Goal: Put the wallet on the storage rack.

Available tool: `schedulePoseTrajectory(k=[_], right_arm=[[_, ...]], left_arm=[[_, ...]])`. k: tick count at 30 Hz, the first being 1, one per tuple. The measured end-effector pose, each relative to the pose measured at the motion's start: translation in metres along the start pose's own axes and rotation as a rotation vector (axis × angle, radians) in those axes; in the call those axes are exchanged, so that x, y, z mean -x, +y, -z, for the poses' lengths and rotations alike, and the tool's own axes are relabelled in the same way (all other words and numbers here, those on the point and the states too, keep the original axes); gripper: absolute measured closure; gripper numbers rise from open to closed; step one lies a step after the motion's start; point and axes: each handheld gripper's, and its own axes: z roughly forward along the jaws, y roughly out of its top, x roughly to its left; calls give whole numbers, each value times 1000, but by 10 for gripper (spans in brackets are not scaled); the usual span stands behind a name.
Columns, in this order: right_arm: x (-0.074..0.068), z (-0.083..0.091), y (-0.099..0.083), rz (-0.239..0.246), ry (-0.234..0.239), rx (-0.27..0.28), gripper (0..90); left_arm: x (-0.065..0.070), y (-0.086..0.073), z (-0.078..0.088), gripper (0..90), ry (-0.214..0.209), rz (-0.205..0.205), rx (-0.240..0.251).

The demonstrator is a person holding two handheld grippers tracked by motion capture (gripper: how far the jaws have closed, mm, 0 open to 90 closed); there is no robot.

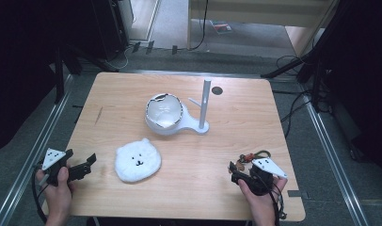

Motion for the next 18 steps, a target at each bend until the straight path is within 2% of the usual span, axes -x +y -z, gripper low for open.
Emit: schedulePoseTrajectory(k=[10,18], right_arm=[[-16,-6,6,-2,46,-1,157],[-33,-10,9,17,76,-9,157]], left_arm=[[0,0,0,70,3,-1,1],[0,0,0,70,3,-2,1]])
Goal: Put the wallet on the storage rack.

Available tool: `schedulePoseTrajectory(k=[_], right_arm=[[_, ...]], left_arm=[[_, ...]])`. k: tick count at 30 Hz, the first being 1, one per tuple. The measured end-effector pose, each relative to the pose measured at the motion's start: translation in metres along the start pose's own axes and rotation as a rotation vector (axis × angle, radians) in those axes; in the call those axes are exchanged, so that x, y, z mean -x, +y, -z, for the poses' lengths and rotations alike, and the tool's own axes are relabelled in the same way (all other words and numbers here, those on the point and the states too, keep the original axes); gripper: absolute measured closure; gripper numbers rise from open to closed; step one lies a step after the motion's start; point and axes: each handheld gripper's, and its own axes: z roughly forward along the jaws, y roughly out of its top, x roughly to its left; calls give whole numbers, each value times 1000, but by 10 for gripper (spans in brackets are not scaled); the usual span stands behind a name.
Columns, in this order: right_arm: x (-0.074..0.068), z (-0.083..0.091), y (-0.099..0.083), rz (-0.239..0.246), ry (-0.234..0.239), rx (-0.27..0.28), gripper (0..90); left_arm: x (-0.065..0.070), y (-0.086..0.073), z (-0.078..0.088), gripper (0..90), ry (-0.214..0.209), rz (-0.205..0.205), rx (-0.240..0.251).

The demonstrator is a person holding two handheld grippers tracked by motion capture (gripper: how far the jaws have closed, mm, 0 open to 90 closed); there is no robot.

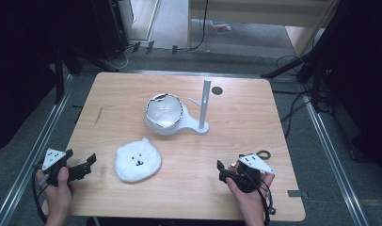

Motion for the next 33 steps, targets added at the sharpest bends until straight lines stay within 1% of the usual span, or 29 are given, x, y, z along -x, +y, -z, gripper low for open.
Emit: schedulePoseTrajectory(k=[1,2,5,9,10,12,16,17,18,19,20,21,22,23,24,26,27,29,31,33], right_arm=[[-3,-1,0,-2,8,-2,157],[-5,-2,1,9,13,-3,157],[-17,-7,4,18,33,-15,157],[-25,-12,6,21,52,-23,157],[-32,-17,8,31,64,-30,157],[-34,-18,9,34,69,-30,157],[-48,-25,13,43,90,-44,157],[-55,-29,15,48,101,-52,157],[-55,-29,15,48,101,-52,157],[-58,-30,16,49,103,-53,162],[-65,-33,18,51,108,-49,177],[-65,-33,18,51,108,-49,177],[-68,-35,18,53,110,-53,178],[-74,-39,19,58,122,-60,179],[-74,-39,19,58,122,-60,179],[-82,-44,19,69,133,-68,181],[-82,-44,19,69,133,-68,181],[-87,-48,20,75,142,-75,182],[-92,-54,20,76,151,-94,181],[-94,-56,21,77,157,-100,181]], left_arm=[[0,0,0,70,-1,1,0],[0,0,0,70,-1,1,-1],[0,0,0,70,0,1,0],[0,0,0,70,0,1,0],[0,0,0,70,0,2,-1],[0,0,0,70,1,2,1],[0,0,0,70,0,3,4],[0,0,0,70,0,3,3],[0,0,0,70,0,3,4],[0,0,0,70,-1,4,5],[0,0,0,70,-2,5,1],[0,0,0,70,-2,6,4],[0,0,0,70,-2,7,3],[0,0,0,69,-2,7,2],[0,0,0,69,-2,6,1],[0,0,0,70,-2,6,1],[0,0,0,70,-3,6,1],[0,0,0,70,-2,6,-1],[0,0,0,70,-1,5,-2],[0,0,0,70,-1,3,0]])
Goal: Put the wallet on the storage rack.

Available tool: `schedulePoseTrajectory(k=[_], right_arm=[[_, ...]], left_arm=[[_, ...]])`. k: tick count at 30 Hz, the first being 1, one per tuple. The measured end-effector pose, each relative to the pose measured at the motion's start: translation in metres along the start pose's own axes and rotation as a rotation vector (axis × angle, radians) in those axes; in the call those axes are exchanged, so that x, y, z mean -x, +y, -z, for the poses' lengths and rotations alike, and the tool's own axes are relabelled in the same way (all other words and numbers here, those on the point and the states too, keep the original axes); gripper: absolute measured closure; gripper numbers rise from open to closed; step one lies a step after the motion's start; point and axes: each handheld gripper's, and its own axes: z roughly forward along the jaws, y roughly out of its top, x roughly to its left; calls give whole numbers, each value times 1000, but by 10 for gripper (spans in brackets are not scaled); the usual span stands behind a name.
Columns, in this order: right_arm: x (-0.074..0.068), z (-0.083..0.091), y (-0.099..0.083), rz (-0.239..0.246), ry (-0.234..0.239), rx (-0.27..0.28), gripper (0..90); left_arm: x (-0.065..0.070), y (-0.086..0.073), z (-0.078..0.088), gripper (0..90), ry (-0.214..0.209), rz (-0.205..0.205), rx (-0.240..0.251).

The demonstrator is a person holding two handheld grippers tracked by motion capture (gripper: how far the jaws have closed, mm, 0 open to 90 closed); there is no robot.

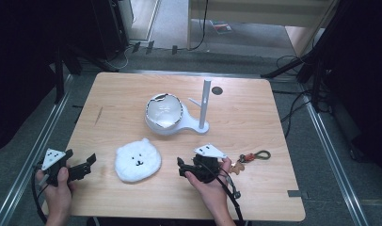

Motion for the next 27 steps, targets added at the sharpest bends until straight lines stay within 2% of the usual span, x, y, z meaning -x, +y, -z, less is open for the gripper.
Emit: schedulePoseTrajectory(k=[3,10,18,27], right_arm=[[-8,-9,3,0,17,-23,181],[-22,-22,6,3,47,-29,183],[-42,-45,11,0,114,-61,188],[-60,-67,13,12,161,-96,189]], left_arm=[[0,0,0,69,-1,4,1],[-1,0,0,69,-6,6,2],[-1,0,0,70,-6,5,3],[-1,0,0,70,-9,10,3]])
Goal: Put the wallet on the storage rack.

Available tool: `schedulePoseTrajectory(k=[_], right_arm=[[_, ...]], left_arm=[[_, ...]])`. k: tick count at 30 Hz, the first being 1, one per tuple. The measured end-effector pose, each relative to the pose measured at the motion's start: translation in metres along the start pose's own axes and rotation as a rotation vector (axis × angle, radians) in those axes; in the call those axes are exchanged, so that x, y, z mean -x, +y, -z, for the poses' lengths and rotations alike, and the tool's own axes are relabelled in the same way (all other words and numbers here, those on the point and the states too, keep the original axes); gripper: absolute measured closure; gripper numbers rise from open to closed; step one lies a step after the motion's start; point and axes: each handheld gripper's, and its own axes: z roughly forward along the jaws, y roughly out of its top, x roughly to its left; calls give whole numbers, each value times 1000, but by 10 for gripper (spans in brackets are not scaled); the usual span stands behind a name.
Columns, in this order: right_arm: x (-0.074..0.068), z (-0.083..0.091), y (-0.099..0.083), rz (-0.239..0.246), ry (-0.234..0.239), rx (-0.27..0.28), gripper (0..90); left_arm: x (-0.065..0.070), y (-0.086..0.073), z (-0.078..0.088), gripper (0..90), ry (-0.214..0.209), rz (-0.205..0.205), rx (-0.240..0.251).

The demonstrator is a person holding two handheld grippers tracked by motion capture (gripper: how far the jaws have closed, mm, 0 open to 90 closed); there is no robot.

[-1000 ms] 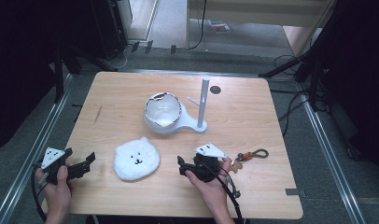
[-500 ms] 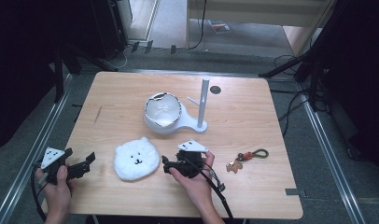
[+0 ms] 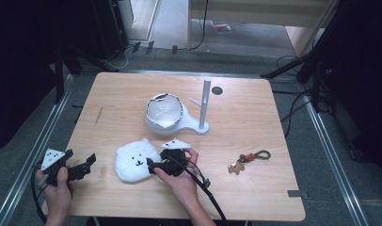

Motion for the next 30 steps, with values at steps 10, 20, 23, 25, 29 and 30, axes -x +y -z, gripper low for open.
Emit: schedulePoseTrajectory(k=[10,20,23,25,29,30], right_arm=[[-4,-15,1,-1,11,-30,189],[-12,-31,-2,36,48,-90,208],[-18,-33,-5,116,4,-81,216],[-20,-33,-7,125,-10,-75,237],[-25,-32,-10,155,-32,-73,305],[-25,-32,-11,170,-35,-66,333]], left_arm=[[0,0,0,70,2,-4,-2],[0,0,0,70,2,-3,-1],[0,0,0,70,2,-2,-1],[0,0,0,70,4,-4,-4],[1,0,0,70,6,-5,-5],[1,0,0,70,7,-5,-4]])
